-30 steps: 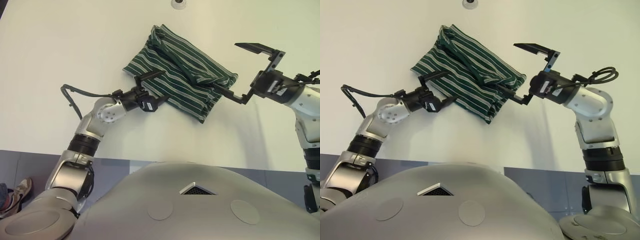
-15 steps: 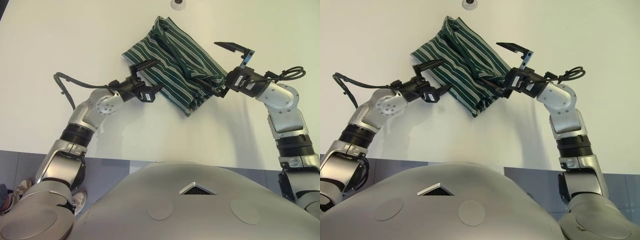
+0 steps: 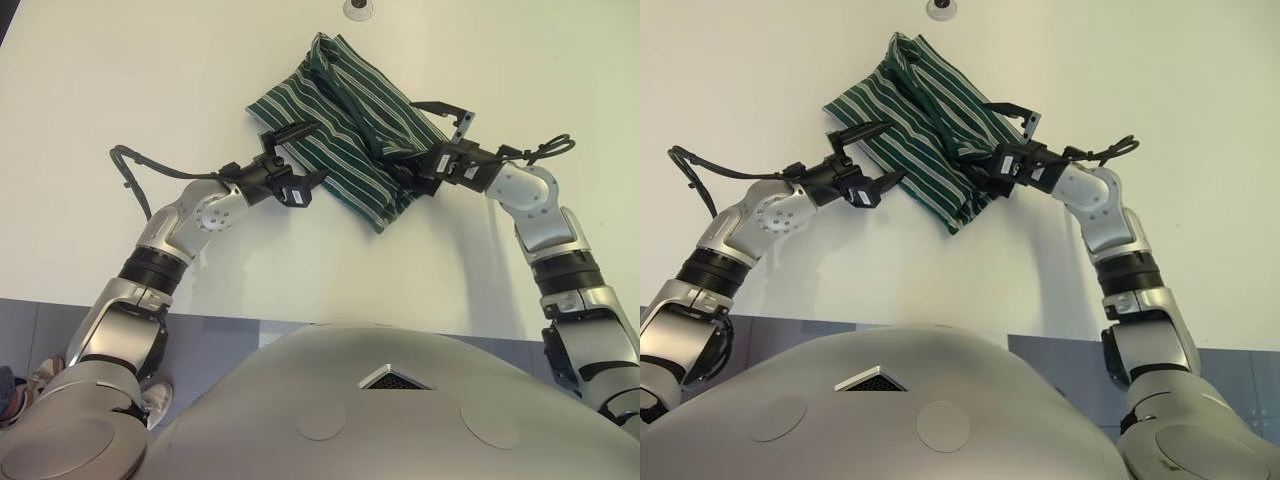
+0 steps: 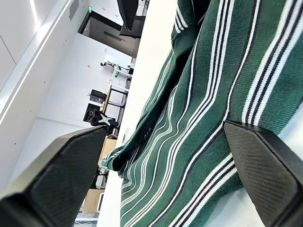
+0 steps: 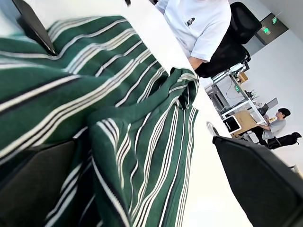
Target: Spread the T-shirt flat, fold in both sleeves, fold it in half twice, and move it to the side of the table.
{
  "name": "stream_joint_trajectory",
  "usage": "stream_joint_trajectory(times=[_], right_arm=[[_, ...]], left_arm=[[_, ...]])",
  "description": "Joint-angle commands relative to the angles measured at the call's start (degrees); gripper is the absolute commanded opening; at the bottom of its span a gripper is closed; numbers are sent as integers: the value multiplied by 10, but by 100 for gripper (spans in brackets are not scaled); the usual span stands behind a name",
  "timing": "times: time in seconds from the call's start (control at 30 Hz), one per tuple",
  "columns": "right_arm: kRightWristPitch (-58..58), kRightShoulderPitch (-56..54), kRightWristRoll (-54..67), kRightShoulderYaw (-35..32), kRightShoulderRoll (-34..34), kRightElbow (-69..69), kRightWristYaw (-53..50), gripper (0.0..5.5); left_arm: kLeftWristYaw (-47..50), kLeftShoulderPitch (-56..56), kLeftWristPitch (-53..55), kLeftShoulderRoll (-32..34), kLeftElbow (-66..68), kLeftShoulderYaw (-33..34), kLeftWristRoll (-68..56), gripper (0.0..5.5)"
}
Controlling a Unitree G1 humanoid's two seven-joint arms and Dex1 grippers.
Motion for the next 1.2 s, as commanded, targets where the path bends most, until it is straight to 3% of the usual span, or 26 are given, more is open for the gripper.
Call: stream_joint_trajectory(times=[0.03,0.33,0.53,0.77,1.03,1.2], right_arm=[[27,-34,-7,-16,8,46,-29,537],[83,-52,118,-74,36,65,12,537],[118,-94,161,-119,56,147,8,537],[82,-126,106,-115,46,253,-40,537],[40,-110,83,-115,26,239,-29,537],[-10,-67,-2,-58,-16,227,-32,537]], left_arm=[[-24,52,18,17,32,-34,40,451],[-12,50,22,15,40,-36,44,451],[-4,50,20,15,43,-37,42,451],[2,50,19,15,46,-38,42,451],[7,45,21,18,50,-31,38,451],[15,44,16,38,41,10,-2,451]])
